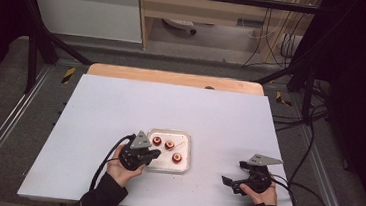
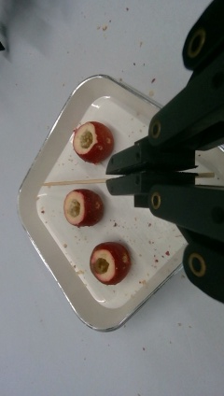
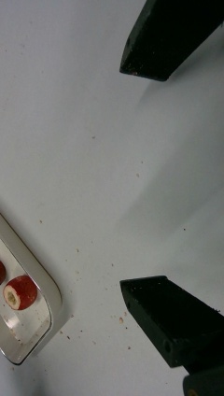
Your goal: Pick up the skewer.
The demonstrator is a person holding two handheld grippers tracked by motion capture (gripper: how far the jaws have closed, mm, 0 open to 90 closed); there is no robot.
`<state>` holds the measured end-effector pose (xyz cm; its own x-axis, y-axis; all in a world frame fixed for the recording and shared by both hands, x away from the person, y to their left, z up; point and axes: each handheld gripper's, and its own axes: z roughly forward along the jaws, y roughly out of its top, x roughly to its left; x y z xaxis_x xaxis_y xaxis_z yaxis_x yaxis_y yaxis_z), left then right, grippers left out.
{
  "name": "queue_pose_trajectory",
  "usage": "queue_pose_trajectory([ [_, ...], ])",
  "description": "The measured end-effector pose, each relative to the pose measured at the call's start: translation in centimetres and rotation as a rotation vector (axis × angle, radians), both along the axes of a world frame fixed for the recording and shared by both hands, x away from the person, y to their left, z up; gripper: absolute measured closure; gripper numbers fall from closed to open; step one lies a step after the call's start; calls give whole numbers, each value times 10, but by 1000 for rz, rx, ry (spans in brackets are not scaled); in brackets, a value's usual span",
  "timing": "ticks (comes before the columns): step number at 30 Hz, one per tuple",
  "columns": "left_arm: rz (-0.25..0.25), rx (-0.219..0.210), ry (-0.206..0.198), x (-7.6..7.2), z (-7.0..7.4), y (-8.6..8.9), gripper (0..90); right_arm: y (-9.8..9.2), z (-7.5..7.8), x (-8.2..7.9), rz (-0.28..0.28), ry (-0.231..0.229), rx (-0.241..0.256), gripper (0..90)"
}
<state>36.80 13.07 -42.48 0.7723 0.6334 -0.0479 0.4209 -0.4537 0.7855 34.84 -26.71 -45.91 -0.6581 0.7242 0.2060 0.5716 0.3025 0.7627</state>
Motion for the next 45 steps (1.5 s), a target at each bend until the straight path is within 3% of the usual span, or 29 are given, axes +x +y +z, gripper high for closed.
queue_pose_trajectory([
  [14,-58,-25,-10,-9,13,-3,883,12,8,-2,27,-38,-34,5],
  [25,-99,-18,-3,-13,16,-11,883,39,18,-5,79,-93,-142,9],
  [33,-130,-5,-1,-15,19,-17,883,59,28,-9,143,-184,-239,35],
  [45,-176,18,-8,-16,23,-32,883,84,38,-10,213,-274,-367,93],
])
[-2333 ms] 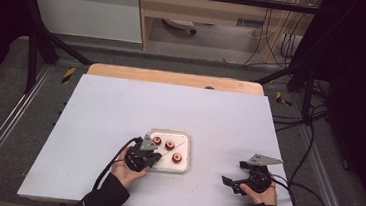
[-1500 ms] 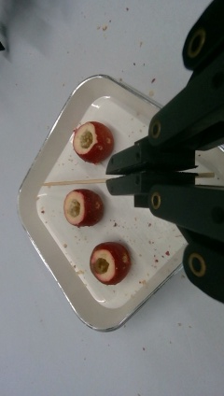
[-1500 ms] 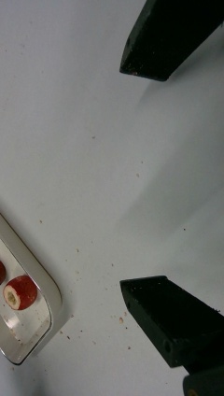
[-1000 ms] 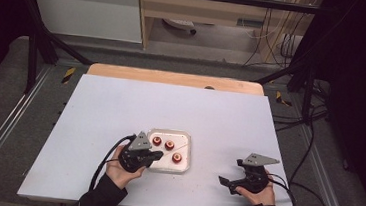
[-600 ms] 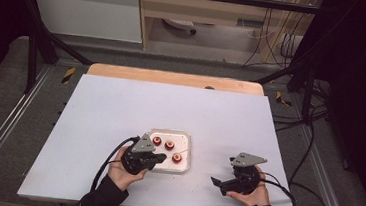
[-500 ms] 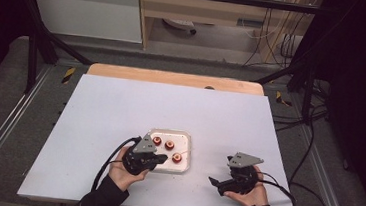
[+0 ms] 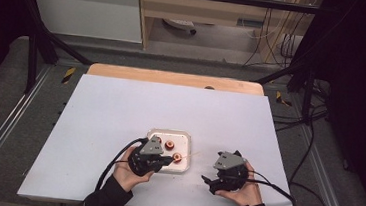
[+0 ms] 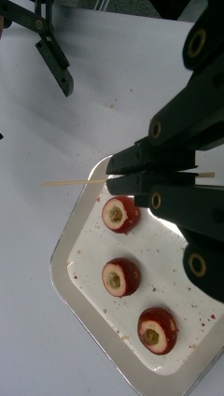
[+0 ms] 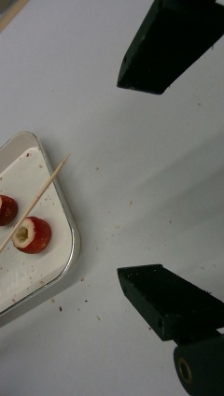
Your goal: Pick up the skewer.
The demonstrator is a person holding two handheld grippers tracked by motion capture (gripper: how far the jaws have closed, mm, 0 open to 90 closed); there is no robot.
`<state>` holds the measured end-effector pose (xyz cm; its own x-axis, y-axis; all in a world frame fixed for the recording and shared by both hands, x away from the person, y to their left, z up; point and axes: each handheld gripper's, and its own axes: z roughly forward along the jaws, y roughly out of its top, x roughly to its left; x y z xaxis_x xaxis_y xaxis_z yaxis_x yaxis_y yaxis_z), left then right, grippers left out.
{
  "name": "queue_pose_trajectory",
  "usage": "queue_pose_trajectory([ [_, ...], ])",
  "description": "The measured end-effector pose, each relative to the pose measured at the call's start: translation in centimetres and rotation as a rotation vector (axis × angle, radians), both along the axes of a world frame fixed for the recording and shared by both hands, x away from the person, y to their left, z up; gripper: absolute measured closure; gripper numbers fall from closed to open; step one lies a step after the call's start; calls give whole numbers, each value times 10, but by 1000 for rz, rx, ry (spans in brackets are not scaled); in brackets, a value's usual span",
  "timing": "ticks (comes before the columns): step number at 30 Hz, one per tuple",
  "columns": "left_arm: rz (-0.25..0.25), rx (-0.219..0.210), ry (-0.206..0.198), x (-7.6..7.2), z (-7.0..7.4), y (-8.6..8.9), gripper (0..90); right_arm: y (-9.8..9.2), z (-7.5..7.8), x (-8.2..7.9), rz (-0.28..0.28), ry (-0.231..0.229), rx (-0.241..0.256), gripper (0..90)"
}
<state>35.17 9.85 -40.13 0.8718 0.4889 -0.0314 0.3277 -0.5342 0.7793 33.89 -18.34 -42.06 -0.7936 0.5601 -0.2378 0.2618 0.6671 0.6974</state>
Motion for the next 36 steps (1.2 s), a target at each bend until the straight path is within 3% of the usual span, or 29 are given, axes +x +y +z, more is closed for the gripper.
queue_pose_trajectory([
  [1,-1,1,1,0,0,-1,883,3,2,-1,26,-29,-23,114],
  [5,-13,9,1,1,1,-6,883,8,5,-2,62,-62,-66,157],
  [16,-50,23,3,0,4,-22,883,23,11,-2,174,-118,-159,304],
  [21,-68,34,9,0,3,-28,883,27,11,-2,229,-144,-211,369],
  [22,-72,37,10,0,3,-29,883,29,10,-3,263,-169,-246,405],
  [27,-92,50,11,-1,2,-35,883,34,8,-4,331,-209,-318,477],
  [33,-111,60,15,-3,1,-41,884,37,4,-4,397,-238,-379,589],
  [36,-118,60,17,-4,1,-43,883,36,3,-4,402,-251,-402,629],
])
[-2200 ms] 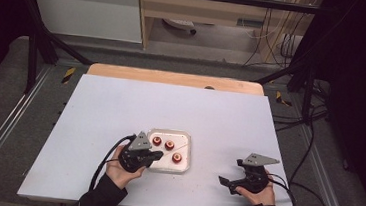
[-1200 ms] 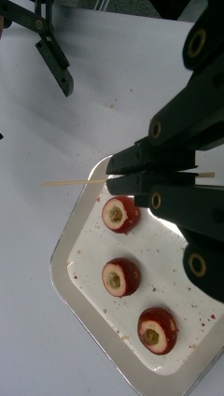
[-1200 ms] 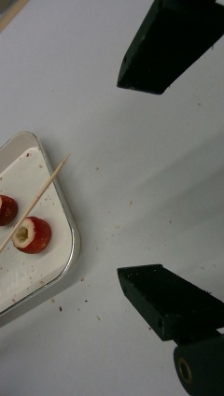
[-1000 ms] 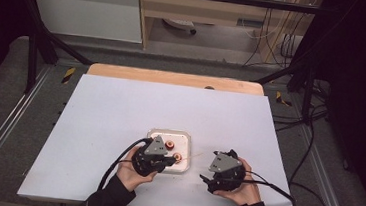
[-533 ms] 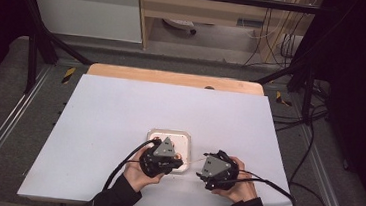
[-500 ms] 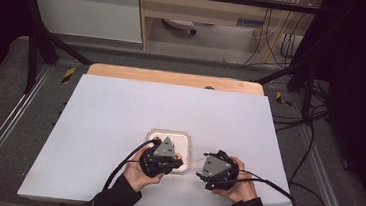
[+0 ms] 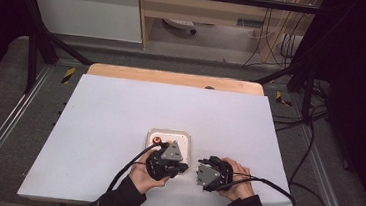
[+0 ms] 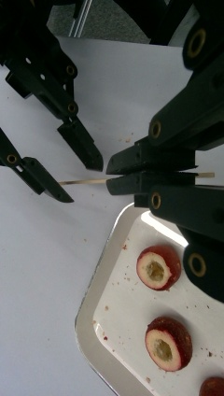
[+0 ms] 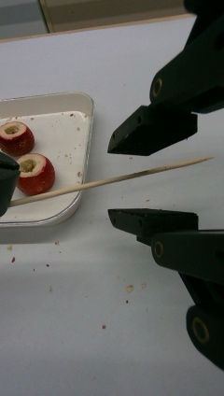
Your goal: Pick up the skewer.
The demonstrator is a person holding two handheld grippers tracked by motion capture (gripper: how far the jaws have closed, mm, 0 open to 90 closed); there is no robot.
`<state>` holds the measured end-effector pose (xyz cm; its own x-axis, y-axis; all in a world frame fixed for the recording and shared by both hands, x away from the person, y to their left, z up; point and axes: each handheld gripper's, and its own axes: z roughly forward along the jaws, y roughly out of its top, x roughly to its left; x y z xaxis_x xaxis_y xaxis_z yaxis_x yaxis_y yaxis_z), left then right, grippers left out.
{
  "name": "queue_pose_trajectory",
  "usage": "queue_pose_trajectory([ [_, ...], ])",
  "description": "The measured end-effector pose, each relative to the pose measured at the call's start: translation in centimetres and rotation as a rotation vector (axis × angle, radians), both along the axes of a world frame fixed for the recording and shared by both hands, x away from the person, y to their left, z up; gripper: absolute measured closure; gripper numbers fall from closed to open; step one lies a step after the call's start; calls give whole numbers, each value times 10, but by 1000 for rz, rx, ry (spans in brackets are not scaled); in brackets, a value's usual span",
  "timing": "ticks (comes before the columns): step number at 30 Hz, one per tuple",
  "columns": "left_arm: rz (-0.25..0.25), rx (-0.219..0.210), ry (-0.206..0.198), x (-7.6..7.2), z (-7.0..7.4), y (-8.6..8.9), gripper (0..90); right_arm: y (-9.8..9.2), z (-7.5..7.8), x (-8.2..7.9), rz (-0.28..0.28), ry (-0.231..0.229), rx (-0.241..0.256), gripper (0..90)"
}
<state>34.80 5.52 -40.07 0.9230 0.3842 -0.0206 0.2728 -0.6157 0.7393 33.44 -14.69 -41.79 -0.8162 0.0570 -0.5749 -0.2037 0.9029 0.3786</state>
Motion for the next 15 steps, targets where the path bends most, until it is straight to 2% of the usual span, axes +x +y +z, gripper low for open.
queue_pose_trajectory([
  [1,-2,1,0,0,0,0,884,0,0,0,20,-15,-16,670],
  [3,1,-6,2,-1,-1,-1,883,-1,0,0,26,-12,-21,683],
  [4,0,-7,3,-1,-1,-2,883,-1,0,-2,41,-18,-28,716],
  [5,-1,-7,3,-1,-1,-2,883,-1,0,-1,48,-32,-36,725],
  [15,-9,-7,6,-1,-1,-2,883,0,-3,-1,91,-68,-84,815],
])
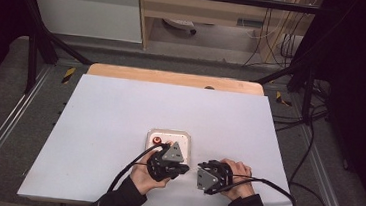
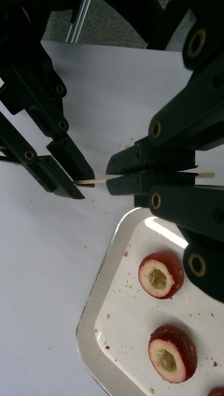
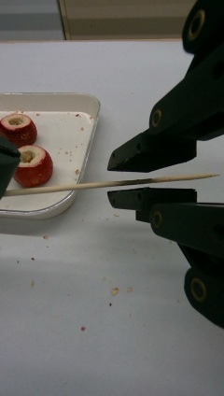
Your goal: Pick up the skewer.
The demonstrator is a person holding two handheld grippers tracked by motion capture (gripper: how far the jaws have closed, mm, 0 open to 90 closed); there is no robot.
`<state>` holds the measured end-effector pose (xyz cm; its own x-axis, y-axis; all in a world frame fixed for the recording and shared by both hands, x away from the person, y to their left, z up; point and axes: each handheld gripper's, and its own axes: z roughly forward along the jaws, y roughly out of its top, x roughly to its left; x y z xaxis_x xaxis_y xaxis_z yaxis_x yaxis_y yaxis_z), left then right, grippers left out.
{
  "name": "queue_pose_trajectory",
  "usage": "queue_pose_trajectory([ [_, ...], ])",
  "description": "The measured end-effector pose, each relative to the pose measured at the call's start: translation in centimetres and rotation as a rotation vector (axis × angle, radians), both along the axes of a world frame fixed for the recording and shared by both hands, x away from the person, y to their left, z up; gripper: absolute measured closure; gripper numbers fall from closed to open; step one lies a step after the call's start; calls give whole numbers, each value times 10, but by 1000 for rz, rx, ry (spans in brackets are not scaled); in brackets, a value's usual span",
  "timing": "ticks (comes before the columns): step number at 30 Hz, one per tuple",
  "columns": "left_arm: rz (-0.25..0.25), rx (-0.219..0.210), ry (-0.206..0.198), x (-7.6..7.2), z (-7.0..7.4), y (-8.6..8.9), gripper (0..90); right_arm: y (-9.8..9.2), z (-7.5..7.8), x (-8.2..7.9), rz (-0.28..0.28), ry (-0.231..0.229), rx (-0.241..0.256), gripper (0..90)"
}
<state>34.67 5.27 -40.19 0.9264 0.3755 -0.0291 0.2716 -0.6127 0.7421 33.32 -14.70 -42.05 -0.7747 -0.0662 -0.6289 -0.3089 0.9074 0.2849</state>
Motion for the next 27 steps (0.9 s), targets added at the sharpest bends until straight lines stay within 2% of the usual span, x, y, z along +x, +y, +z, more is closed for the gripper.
queue_pose_trajectory([
  [1,-1,-1,0,0,0,0,883,0,-1,0,8,-7,-18,834],
  [6,-5,2,2,0,0,0,883,0,-2,-1,20,-13,-36,884],
  [11,-6,5,5,1,0,0,882,1,-2,-2,33,-33,-53,893],
  [14,-7,25,6,3,1,2,875,2,-1,-2,39,-41,-66,893],
  [15,-3,37,14,5,2,2,848,3,-1,-3,37,-48,-82,894],
  [16,-6,69,23,7,3,2,751,6,1,-3,45,-63,-104,894],
  [18,-9,110,40,10,5,3,745,7,1,-3,45,-74,-117,894],
  [19,-7,123,56,11,6,4,731,10,2,-2,52,-89,-147,893],
  [23,-8,175,98,16,7,4,743,16,3,-2,50,-101,-178,893],
  [26,-13,244,113,18,4,0,759,19,3,-1,63,-111,-194,893],
  [27,-15,258,120,19,3,-2,793,22,2,-2,57,-117,-211,892],
])
